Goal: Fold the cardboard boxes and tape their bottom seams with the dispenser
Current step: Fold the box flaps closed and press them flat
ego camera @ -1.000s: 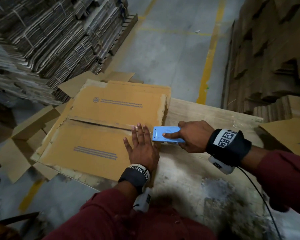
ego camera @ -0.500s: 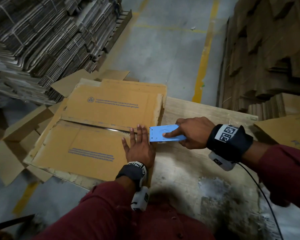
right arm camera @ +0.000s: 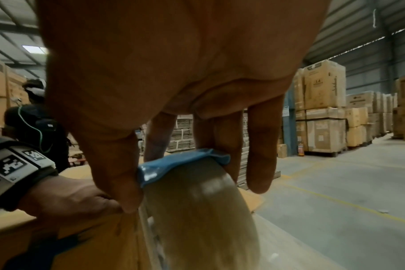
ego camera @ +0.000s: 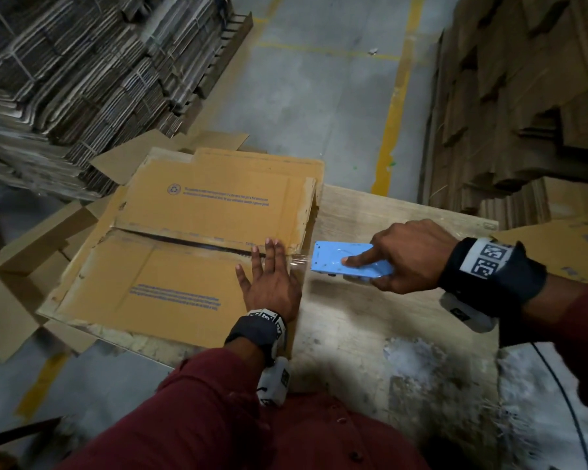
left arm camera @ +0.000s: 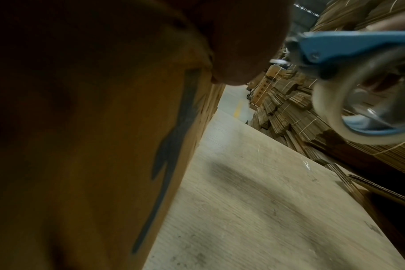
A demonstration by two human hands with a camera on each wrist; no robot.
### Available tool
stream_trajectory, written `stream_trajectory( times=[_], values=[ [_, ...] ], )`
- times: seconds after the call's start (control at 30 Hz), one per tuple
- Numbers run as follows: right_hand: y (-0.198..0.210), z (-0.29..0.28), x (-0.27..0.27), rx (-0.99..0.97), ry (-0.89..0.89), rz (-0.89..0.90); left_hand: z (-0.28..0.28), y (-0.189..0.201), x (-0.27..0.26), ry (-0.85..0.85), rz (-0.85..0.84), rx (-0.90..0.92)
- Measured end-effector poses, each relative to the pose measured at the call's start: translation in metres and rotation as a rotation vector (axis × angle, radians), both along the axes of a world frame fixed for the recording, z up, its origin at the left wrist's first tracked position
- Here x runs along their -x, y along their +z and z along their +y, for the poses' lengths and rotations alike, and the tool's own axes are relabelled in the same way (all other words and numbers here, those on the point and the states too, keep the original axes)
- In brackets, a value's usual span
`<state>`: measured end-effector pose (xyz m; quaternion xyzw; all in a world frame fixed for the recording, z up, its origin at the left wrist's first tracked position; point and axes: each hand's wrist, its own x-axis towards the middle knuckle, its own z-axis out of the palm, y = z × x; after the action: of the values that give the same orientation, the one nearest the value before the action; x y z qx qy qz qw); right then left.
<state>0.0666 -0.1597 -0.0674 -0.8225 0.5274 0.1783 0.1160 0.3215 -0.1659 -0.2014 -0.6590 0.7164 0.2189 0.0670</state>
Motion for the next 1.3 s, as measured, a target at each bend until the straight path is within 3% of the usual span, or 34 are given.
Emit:
stream_trajectory(
  times=[0.17,0.37,0.63,0.93,1.03,1.1,1.3],
  values=[
    [0.008,0.012,0.025,-0.049,-0.032,0.054,-0.001,-0.003,-0.004,-0.028,0.000,0.028],
    [-0.029,0.000,0.001,-0.132,-0.054,-0.006,-0.004,0.016,-0.022,-0.207,0.016,0.108],
    [-0.067,-0.031,-0.029,-0.257,-0.086,-0.108,-0.039,0.040,-0.038,-0.654,-0.326,0.132],
    [-0.078,-0.060,-0.044,-0.307,-0.165,-0.186,-0.054,0.047,-0.035,-0.843,-0.435,0.196],
    [-0.086,-0.060,-0.044,-0.276,-0.223,-0.100,-0.057,0.049,-0.032,-0.878,-0.451,0.180],
    [-0.100,-0.057,-0.039,-0.354,-0.256,-0.047,-0.058,0.049,-0.032,-0.893,-0.449,0.187],
    [-0.121,-0.048,-0.005,-0.494,-0.494,-0.342,-0.060,0.050,-0.026,-0.953,-0.448,0.201]
  ],
)
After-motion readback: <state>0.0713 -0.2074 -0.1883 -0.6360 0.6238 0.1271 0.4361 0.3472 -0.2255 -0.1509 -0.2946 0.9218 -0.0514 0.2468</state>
